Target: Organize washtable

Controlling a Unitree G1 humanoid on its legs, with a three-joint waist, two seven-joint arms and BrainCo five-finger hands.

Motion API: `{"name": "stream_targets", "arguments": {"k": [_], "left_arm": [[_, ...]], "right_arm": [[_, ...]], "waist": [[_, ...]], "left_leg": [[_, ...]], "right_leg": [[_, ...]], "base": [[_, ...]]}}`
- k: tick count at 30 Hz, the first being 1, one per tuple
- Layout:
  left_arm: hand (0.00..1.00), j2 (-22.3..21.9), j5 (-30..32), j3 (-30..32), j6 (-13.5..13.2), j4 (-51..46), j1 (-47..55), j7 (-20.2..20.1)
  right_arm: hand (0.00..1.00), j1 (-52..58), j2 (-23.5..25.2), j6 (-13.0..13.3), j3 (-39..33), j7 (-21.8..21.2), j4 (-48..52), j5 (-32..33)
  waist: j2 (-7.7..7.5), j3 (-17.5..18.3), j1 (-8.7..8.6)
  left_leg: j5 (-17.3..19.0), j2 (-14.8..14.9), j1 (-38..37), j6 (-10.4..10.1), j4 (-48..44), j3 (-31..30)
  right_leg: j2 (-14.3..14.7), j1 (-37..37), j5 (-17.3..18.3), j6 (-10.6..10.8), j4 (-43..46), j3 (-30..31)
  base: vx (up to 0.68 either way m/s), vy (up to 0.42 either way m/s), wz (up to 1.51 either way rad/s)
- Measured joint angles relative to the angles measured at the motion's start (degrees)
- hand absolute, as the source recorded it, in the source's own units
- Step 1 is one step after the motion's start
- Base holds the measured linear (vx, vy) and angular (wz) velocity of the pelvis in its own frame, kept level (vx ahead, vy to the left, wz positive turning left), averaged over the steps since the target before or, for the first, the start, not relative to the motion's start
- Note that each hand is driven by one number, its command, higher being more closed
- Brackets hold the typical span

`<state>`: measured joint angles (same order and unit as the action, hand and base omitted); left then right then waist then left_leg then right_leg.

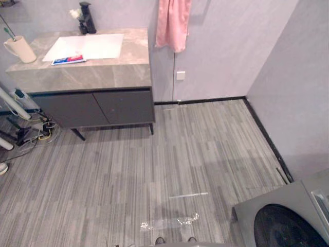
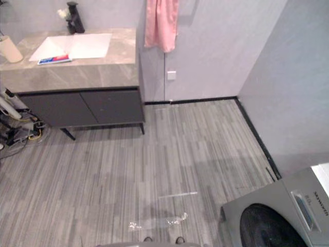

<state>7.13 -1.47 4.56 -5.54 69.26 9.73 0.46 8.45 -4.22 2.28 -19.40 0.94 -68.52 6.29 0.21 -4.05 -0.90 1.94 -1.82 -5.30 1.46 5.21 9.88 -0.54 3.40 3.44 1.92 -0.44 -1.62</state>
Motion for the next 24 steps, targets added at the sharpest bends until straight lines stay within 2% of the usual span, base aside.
{"name": "stream_targets", "arguments": {"k": [16,24], "left_arm": [[0.00,0.2,-0.1,-0.7,-0.1,0.0,0.0,-0.1],[0.00,1.0,-0.4,-4.2,-0.4,0.0,-1.2,-0.1]], "right_arm": [[0.00,-0.2,0.0,0.0,0.2,0.0,0.1,-0.1],[0.00,-0.8,-0.3,0.0,1.7,0.0,0.0,-0.4]], "waist": [[-0.17,-0.5,0.04],[-0.25,-1.7,0.06]], "left_leg": [[-0.3,0.5,-0.5,-0.4,0.5,0.0],[-0.3,0.7,-0.4,-0.4,0.3,-0.3]], "right_leg": [[0.4,0.4,0.0,0.0,-0.5,-0.5],[0.6,0.7,-0.1,-0.2,-1.1,-1.4]], "base": [[-0.03,-0.026,0.00],[0.01,-0.029,0.02]]}}
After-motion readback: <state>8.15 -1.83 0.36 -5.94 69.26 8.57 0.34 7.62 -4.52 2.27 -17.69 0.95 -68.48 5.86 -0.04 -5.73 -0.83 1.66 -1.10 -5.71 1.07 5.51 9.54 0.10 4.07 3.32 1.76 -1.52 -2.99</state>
